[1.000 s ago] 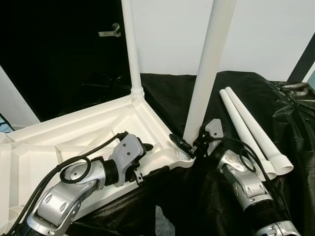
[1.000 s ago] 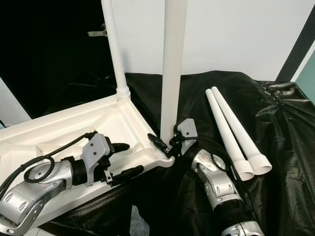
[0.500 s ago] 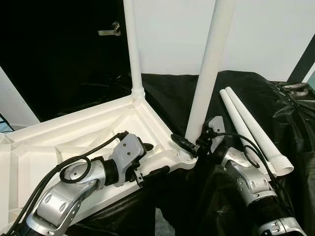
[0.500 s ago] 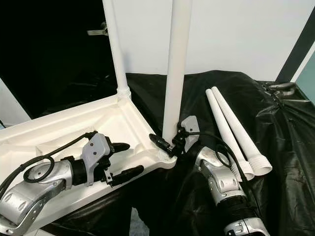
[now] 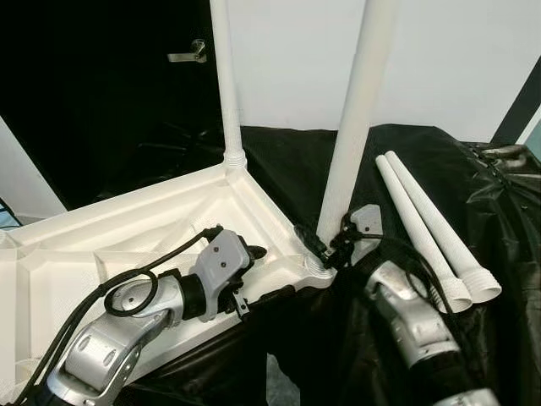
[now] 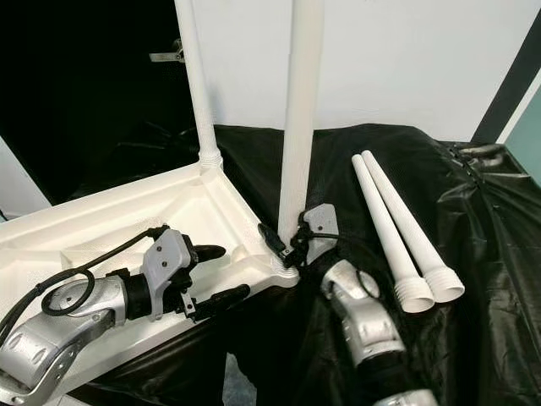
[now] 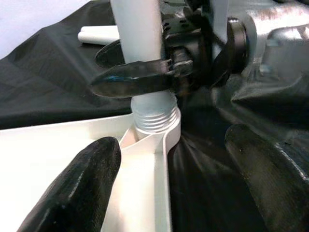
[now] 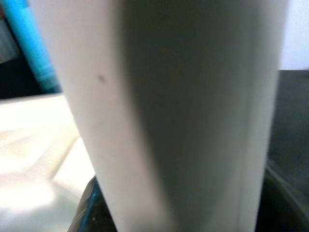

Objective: Building children table

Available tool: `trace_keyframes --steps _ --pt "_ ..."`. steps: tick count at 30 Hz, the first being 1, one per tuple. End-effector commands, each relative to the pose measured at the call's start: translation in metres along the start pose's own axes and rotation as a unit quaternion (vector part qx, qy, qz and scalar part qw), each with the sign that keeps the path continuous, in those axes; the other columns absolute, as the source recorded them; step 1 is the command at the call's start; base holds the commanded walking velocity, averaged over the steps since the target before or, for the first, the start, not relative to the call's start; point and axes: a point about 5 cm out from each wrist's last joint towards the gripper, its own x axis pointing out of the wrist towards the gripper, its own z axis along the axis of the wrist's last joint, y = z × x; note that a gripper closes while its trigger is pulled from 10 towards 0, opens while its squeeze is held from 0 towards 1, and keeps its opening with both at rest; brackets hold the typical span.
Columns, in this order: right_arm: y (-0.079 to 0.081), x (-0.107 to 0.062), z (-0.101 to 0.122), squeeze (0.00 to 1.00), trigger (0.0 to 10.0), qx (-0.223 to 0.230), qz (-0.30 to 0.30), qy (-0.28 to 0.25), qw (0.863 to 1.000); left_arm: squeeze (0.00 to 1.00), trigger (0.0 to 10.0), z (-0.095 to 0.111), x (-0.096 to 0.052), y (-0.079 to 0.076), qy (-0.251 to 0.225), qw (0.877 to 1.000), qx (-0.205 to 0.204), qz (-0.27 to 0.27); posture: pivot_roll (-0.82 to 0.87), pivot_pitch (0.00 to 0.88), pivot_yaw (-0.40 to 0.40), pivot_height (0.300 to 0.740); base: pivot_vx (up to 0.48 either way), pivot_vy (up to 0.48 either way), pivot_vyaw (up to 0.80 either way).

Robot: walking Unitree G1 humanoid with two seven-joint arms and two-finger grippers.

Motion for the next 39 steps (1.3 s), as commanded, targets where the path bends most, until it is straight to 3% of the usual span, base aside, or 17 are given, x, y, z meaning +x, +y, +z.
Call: trace_keyframes --steps 1,7,9,11,14,15,25,26,27,28,29,31,34,39 --pt "-0.009 -0.012 -0.028 0.0 10.0 0.01 -0.066 0.069 0.995 0.0 10.0 0.0 0.001 0.0 0.006 1.0 0.005 0.002 0.11 0.0 0.025 0.74 0.0 0.0 0.0" --pt "-0.003 -0.012 -0.028 0.0 10.0 0.025 -0.115 0.07 0.991 0.0 10.0 0.001 0.002 0.001 0.006 1.0 0.007 0.002 0.11 0.0 0.026 0.74 0.0 0.0 0.0" --pt "0.011 -0.007 -0.023 0.0 10.0 0.009 -0.116 0.053 0.992 0.0 10.0 0.001 0.004 0.003 0.006 1.0 0.012 0.006 0.1 0.0 0.027 0.74 0.0 0.0 0.0" --pt "0.014 -0.007 -0.021 0.0 10.0 0.003 -0.112 0.047 0.993 0.0 10.0 0.001 0.004 0.003 0.006 1.0 0.012 0.006 0.1 0.0 0.027 0.74 0.0 0.0 0.0" --pt "0.008 -0.008 -0.014 0.0 10.0 0.004 -0.116 0.015 0.993 0.0 10.0 0.002 0.007 0.005 0.0 1.0 0.015 0.014 0.1 0.0 0.024 0.74 0.0 0.0 0.0" --pt "0.006 -0.008 -0.012 1.0 10.0 0.003 -0.113 0.009 0.994 0.0 10.0 0.001 0.007 0.005 -0.001 1.0 0.015 0.015 0.09 0.0 0.023 0.74 0.0 0.0 0.0" --pt "-0.006 -0.011 -0.001 1.0 10.0 -0.011 -0.076 -0.02 0.997 0.0 10.0 0.001 0.01 0.006 -0.001 1.0 0.016 0.019 0.09 0.0 0.014 0.74 0.0 0.0 0.0" --pt "-0.007 -0.011 0.0 0.87 10.0 -0.009 -0.065 -0.021 0.998 0.0 10.0 0.001 0.01 0.007 -0.001 1.0 0.016 0.02 0.09 0.0 0.014 0.74 0.0 0.0 0.0" --pt "-0.01 -0.012 0.001 0.42 10.0 -0.006 -0.056 -0.023 0.998 0.0 10.0 0.001 0.01 0.007 -0.001 1.0 0.016 0.021 0.09 0.0 0.011 0.74 0.0 0.0 0.0" --pt "-0.01 -0.012 0.001 0.42 10.0 -0.006 -0.056 -0.023 0.998 0.0 10.0 0.001 0.01 0.007 -0.001 1.0 0.016 0.021 0.09 0.0 0.011 0.74 0.0 0.0 0.0" --pt "-0.015 -0.012 0.003 0.0 10.0 -0.008 -0.037 -0.024 0.999 0.0 10.0 0.001 0.01 0.006 0.0 1.0 0.017 0.022 0.09 0.0 0.01 0.74 0.0 0.0 0.0" --pt "-0.023 -0.012 0.005 0.0 10.0 0.01 0.003 -0.024 1.0 0.0 10.0 0.0 0.011 0.007 -0.001 1.0 0.018 0.023 0.09 0.0 0.008 0.74 0.0 0.0 0.0" --pt "-0.03 -0.009 0.012 0.0 10.0 -0.009 0.076 -0.025 0.997 0.0 10.0 0.0 0.012 0.007 -0.001 1.0 0.02 0.024 0.09 0.0 0.008 0.74 0.0 0.0 0.0" --pt "-0.037 -0.004 0.016 0.0 10.0 -0.017 0.115 -0.019 0.993 0.0 10.0 -0.001 0.013 0.007 0.0 0.999 0.023 0.024 0.09 0.0 0.01 0.74 0.0 0.0 0.0"
